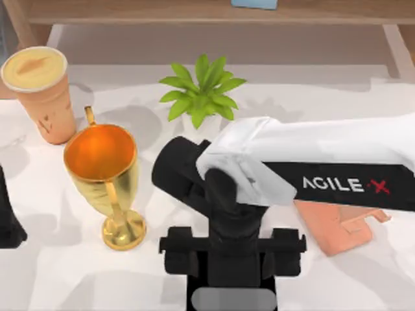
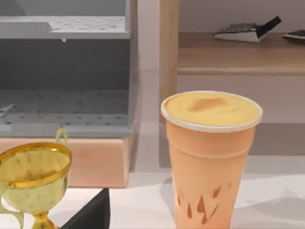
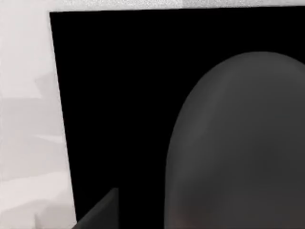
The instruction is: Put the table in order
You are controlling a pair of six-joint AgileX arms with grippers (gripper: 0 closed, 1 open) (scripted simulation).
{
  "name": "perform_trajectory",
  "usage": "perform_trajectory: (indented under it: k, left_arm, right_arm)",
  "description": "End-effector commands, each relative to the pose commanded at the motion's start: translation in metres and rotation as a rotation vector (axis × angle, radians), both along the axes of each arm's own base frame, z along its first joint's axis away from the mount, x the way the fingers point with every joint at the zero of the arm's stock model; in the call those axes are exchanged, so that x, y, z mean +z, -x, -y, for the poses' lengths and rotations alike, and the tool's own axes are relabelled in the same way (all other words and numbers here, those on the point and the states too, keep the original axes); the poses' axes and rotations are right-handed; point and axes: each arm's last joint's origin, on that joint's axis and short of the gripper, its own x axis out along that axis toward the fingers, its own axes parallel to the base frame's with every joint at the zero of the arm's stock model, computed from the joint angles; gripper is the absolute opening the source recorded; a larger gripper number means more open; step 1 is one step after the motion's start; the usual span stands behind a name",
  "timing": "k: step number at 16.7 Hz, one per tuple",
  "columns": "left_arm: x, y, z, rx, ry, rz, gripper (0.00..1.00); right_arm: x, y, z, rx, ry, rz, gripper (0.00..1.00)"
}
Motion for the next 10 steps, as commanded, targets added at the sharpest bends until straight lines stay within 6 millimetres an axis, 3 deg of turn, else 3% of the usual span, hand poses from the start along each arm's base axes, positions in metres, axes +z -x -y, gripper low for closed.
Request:
perform_trajectory:
  k: [6, 10]
  left_arm:
    - [0.0, 0.0, 0.0, 0.0, 0.0, 0.0, 1.0]
    - [0.0, 0.0, 0.0, 0.0, 0.0, 0.0, 1.0]
  right_arm:
    - [0.005, -0.003, 0.0, -0.017, -0.015, 0.012, 1.0]
    - [0.051, -0.036, 0.013, -0.241, -0.157, 0.12, 1.0]
